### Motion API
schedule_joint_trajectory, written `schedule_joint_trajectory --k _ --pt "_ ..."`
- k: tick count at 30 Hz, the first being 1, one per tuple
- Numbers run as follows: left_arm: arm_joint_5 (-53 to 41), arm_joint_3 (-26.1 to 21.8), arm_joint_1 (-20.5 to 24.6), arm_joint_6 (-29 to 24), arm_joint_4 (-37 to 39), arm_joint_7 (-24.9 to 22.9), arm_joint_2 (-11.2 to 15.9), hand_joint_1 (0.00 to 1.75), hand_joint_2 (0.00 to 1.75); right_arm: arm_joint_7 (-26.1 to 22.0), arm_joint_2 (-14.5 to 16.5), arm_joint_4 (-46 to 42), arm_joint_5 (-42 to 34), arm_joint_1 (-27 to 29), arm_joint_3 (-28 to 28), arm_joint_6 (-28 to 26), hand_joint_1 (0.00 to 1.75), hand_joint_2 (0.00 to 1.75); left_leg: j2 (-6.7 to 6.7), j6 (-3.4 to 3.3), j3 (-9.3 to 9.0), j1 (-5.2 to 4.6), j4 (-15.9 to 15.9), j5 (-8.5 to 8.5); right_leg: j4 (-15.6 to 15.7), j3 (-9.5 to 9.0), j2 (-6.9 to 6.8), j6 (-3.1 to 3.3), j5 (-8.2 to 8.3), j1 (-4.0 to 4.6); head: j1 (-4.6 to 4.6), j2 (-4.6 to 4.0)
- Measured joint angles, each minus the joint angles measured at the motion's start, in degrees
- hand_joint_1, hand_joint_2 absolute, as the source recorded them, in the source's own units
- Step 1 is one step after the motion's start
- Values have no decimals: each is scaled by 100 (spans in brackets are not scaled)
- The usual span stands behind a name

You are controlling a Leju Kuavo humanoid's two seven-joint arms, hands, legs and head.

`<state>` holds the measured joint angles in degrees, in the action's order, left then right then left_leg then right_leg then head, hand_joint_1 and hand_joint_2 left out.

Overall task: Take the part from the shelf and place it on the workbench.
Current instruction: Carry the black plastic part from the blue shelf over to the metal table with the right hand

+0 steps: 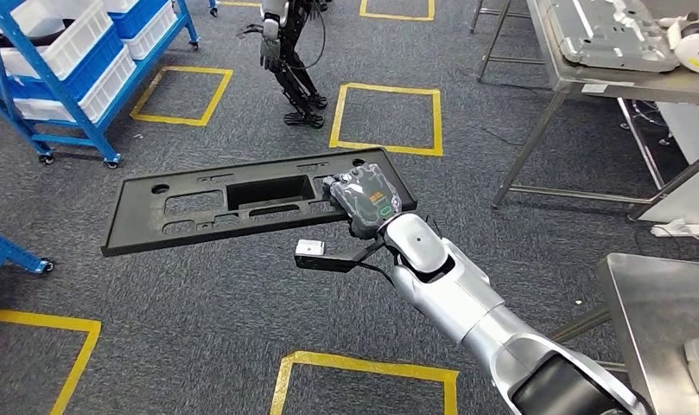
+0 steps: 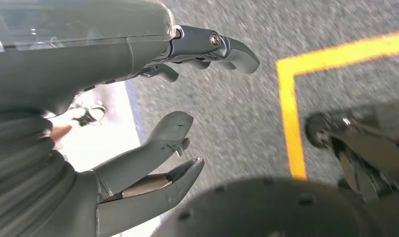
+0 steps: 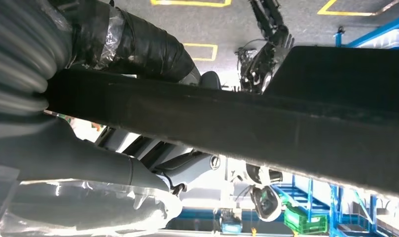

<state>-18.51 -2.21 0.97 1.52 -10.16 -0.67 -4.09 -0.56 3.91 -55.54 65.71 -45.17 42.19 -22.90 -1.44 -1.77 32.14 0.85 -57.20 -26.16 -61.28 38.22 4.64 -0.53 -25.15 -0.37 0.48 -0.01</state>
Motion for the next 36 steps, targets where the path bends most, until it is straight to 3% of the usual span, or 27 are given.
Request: schedule_joint_trajectory --k 2,4,5,7,9,11,13,15,17,19,20,21,22,24,26,28,29,31,33,34,35,36 --pt "-1 -3 -25 -4 0 1 1 0 175 -1 -2 14 2 -12 1 -6 168 175 147 -35 -11 -8 49 26 -621 295 -333 -33 -350 -4 0 0" --pt "-4 -4 -33 -4 0 2 2 0 175 -1 -4 37 -1 -9 1 -16 168 175 299 -41 -1 -17 44 22 -1231 582 -417 -74 -578 -39 -1 0" --pt "-7 -5 -32 -4 0 3 2 0 175 0 -5 52 1 -5 1 -17 168 175 374 -38 1 -18 40 16 -1294 601 -433 -91 -551 -55 0 0" --pt "-8 -9 -30 -4 0 4 0 0 175 3 -6 75 4 -5 1 -11 168 175 512 -15 -3 -18 21 -8 -798 312 -532 -107 -256 -72 0 0" --pt "-10 -19 -29 -4 0 4 -1 0 175 7 -1 81 6 -16 1 -9 168 175 629 39 -7 -40 -21 -54 -71 -87 -780 -75 -22 -42 -2 -1" --pt "-11 -34 -24 -4 0 5 0 0 175 11 3 81 6 -25 1 -11 168 175 731 105 -17 -68 -50 -93 215 -224 -869 -7 14 9 -4 -2" --pt "-11 -43 -1 -5 0 9 -1 0 175 16 -3 83 6 -24 1 -12 168 175 819 166 -37 -59 -53 -123 228 -217 -730 67 35 20 -3 -2" --pt "-11 -49 11 -5 0 13 -2 0 175 16 -10 82 7 -32 1 -12 168 175 644 219 15 -25 -236 -283 267 -236 -607 145 65 -1 -4 -2" --pt "-11 -55 -5 -5 0 13 -3 0 175 15 1 82 8 -34 1 -12 168 175 319 244 291 1 -870 -633 283 -244 -475 199 80 -12 -5 -2" --pt "-11 -58 -17 -5 0 13 -3 0 175 15 14 86 8 -22 1 -12 168 175 195 251 658 6 -1595 -898 271 -239 -329 217 80 4 -5 -2" --pt "-11 -61 -18 -6 0 13 -3 0 175 15 14 90 8 -17 1 -12 168 175 180 248 748 6 -1735 -883 261 -238 -252 220 78 12 -5 -2" --pt "-11 -65 -17 -6 0 13 -2 0 175 15 14 93 10 -15 1 -12 168 175 169 240 732 7 -1646 -754 248 -238 -172 219 76 16 -5 -2" --pt "-11 -69 -19 -6 0 13 -2 0 175 15 15 96 14 -15 1 -12 168 175 134 227 613 10 -1344 -537 233 -239 -89 215 73 15 -5 -2" --pt "-13 -77 -34 -9 0 16 0 0 175 15 20 94 35 -22 1 -10 168 175 -103 196 287 31 -563 -171 193 -220 62 186 63 11 -5 -2" --pt "-17 -83 -39 -16 0 19 2 0 175 22 27 92 70 -30 1 -9 168 175 -290 173 134 34 -198 -81 171 -169 182 123 73 -2 -4 -1" --pt "-28 -86 -14 -25 0 19 1 0 175 33 22 96 98 -33 1 -10 168 175 -227 132 124 23 -164 -68 188 -131 297 42 107 -22 -5 -1" --pt "-37 -87 -1 -28 0 19 -1 0 175 36 15 98 108 -34 1 -11 168 175 -160 98 110 26 -130 -45 171 -113 278 13 94 -22 -3 -2" --pt "-54 -87 -2 -34 0 20 -4 0 175 32 5 99 123 -49 2 -13 168 175 -6 16 80 34 -55 2 -118 31 14 -25 -104 0 17 -1" --pt "-68 -89 -22 -40 0 19 -3 0 175 39 5 100 157 -60 3 -8 168 175 139 -24 76 9 -38 10 -809 355 -319 -43 -470 -1 34 -1" --pt "-75 -89 -29 -43 0 19 -3 0 175 49 3 102 185 -62 3 -4 168 175 215 -31 80 1 -41 6 -1156 520 -388 -58 -600 -14 32 -1" --pt "-81 -89 -32 -43 0 18 -2 0 175 61 1 106 219 -60 3 1 168 175 288 -32 79 -4 -44 -2 -1353 613 -419 -70 -636 -27 33 -2" --pt "-87 -89 -31 -43 0 17 -2 0 175 75 -2 110 256 -60 3 6 168 175 360 -28 74 -5 -47 -12 -1341 598 -441 -79 -567 -39 33 -2"
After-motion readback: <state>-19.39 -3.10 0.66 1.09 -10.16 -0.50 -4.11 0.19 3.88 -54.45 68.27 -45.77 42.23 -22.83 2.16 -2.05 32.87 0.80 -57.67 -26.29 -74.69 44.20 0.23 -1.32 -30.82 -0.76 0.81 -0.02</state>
